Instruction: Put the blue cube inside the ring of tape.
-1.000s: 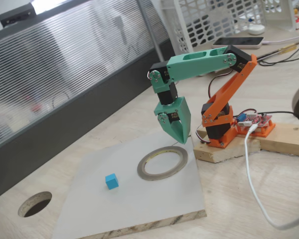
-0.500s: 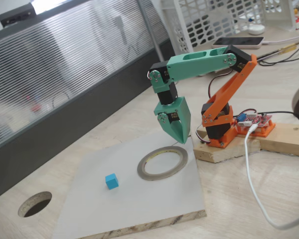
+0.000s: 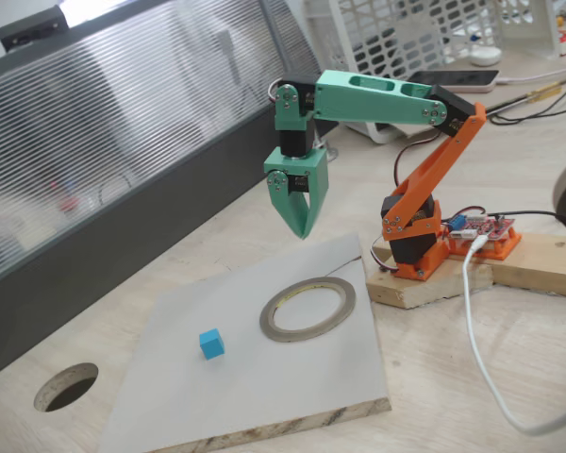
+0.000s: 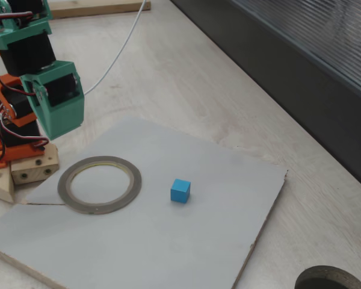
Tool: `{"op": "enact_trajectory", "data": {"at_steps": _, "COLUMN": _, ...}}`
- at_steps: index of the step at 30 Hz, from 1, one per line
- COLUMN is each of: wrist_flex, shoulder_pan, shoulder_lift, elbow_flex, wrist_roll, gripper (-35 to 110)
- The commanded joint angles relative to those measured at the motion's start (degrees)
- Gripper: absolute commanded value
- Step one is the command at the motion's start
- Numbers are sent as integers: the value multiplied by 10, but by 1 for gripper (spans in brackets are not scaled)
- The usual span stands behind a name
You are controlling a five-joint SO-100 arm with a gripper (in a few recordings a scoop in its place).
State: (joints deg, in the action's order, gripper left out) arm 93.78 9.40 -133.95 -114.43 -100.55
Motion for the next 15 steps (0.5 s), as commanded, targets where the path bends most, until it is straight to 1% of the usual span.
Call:
{"op": "enact_trajectory", "data": {"at_steps": 1, "wrist_flex": 8, "shoulder_pan": -2, "shoulder_lift": 9, "elbow_flex": 11, "wrist_roll": -4, "gripper": 1}}
{"op": "enact_trajectory", "data": {"at_steps": 4, "wrist_flex": 6, "shoulder_pan": -23, "shoulder_lift": 55, "elbow_flex": 17, "wrist_roll": -3, "gripper": 1}}
{"op": "enact_trajectory", "data": {"at_steps": 7, "wrist_flex": 6, "shoulder_pan": -89, "shoulder_lift": 87, "elbow_flex": 18, "wrist_roll": -5, "gripper": 1}}
{"op": "enact_trajectory", "data": {"at_steps": 10, "wrist_flex": 6, "shoulder_pan": -132, "shoulder_lift": 97, "elbow_flex": 18, "wrist_roll": -5, "gripper": 1}}
{"op": "enact_trajectory", "data": {"at_steps": 15, "wrist_flex": 5, "shoulder_pan": -143, "shoulder_lift": 98, "elbow_flex": 18, "wrist_roll": -5, "gripper": 1}}
